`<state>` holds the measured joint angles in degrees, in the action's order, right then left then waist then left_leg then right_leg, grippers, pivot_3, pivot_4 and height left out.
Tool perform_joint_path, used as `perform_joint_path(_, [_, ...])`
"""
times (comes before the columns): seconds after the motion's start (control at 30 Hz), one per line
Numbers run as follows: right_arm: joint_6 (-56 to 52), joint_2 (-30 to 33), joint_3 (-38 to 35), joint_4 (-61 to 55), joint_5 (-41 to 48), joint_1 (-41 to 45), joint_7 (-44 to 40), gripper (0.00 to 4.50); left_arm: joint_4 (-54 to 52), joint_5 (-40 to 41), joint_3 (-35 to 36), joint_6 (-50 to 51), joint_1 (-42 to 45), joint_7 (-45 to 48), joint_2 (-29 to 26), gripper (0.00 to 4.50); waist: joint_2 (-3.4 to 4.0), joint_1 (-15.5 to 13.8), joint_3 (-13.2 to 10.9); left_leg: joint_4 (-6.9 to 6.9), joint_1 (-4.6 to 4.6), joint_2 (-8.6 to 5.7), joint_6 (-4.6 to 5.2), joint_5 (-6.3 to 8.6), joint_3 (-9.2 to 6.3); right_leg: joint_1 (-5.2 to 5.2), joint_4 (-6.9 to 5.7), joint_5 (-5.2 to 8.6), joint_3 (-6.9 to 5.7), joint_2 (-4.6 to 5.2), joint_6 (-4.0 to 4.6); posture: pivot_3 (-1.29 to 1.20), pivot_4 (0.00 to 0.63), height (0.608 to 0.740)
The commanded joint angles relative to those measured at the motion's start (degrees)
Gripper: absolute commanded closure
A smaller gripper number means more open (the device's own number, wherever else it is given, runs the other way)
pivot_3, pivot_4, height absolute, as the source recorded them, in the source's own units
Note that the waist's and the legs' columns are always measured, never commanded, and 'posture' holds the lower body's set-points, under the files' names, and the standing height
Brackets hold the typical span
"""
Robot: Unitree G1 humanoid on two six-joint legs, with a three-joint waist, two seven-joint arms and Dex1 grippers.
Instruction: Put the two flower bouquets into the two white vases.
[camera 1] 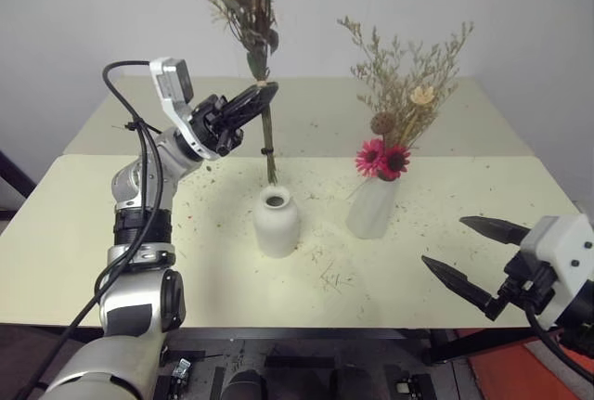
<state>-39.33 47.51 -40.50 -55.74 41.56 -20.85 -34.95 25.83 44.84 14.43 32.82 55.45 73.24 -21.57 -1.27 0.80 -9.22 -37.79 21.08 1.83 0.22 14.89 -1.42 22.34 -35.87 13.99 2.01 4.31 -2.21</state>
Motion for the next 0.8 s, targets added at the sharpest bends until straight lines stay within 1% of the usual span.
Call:
perform_joint_path(0.03, [1.9,-0.1,0.0,-0.9,-0.9,0.4,-0.1,0.00,-3.0,0.5,-0.4,0.1,-0.2,0.7,-0.2,4.37,0.00,0.0,0.0,0.00,0.00,0.00,0.00,0.00,0.00,0.00,0.00,0.00,0.00,0.00,0.00,0.00,0.150,0.740])
perform_joint_path(0.23, [2.2,-0.6,1.0,-1.1,-1.9,0.0,0.2,0.00,-4.4,0.8,-0.8,0.7,-1.5,0.7,-0.1,4.37,0.00,0.0,0.0,0.00,-0.01,0.01,0.00,0.00,0.00,0.00,0.00,0.00,0.00,-0.01,0.00,0.00,0.150,0.740])
perform_joint_path(0.57, [2.8,-1.1,1.7,-0.7,-3.3,0.9,0.3,0.00,-4.2,-1.5,-2.7,-1.8,-3.3,1.2,0.2,4.37,0.00,0.0,0.0,0.00,-0.01,0.01,0.00,0.00,0.00,0.00,0.01,0.01,0.00,0.00,0.00,0.00,0.150,0.740])
perform_joint_path(0.8, [3.6,-1.5,2.2,-0.4,-4.3,2.0,0.4,0.00,-1.9,-4.1,-3.7,-4.9,-5.3,2.0,0.7,4.37,0.00,-0.1,0.0,0.00,-0.01,0.00,0.00,0.00,0.00,0.00,0.01,0.01,0.00,0.00,0.00,0.00,0.150,0.740])
